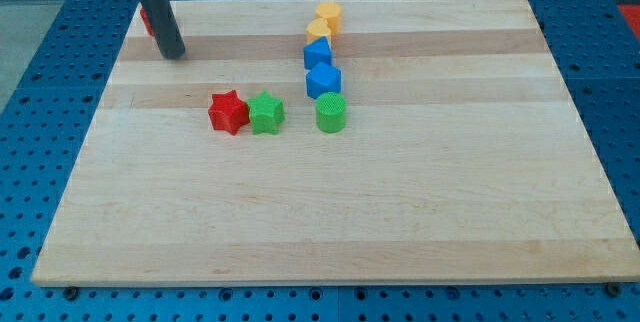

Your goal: Place your arm to the top left of the blue cube

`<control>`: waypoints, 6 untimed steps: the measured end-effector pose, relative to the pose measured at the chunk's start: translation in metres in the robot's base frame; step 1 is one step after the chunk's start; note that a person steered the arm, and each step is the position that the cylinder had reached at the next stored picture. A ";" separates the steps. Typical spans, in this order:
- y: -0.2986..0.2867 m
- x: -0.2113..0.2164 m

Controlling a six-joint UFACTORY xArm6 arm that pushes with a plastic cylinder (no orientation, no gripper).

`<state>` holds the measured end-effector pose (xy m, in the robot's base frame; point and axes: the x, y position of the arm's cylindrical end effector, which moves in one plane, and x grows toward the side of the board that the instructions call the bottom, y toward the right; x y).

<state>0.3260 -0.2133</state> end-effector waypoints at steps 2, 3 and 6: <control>0.000 0.002; 0.020 0.006; 0.155 0.014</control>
